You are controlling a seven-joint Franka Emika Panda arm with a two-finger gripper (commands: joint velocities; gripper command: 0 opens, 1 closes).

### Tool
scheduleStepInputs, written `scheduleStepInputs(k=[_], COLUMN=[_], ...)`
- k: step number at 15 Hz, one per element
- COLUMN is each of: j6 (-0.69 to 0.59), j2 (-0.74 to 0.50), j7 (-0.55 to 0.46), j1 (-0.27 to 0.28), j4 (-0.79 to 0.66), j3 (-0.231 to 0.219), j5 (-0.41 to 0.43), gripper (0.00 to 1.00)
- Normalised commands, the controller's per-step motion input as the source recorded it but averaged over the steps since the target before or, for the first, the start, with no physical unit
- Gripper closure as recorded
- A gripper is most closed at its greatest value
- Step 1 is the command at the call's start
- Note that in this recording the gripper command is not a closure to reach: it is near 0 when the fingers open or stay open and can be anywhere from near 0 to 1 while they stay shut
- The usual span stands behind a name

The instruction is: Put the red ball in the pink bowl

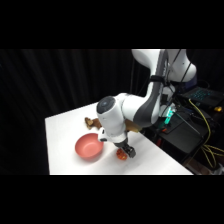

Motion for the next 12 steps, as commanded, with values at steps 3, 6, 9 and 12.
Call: scheduleStepInputs(k=[3, 6, 9, 12], j6=[0.03, 0.02, 0.06, 0.12], j2=[0.17, 0.07, -0.02, -0.08], j7=[-0.24, -0.23, -0.18, -0.14], j1=[-0.126, -0.137, -0.099, -0.036], j4=[0.14, 0.15, 0.09, -0.01], j3=[0.113, 0.064, 0.020, 0.006], j5=[0.208, 0.137, 0.082, 0.045], gripper=[0.00, 1.00, 1.00, 0.93])
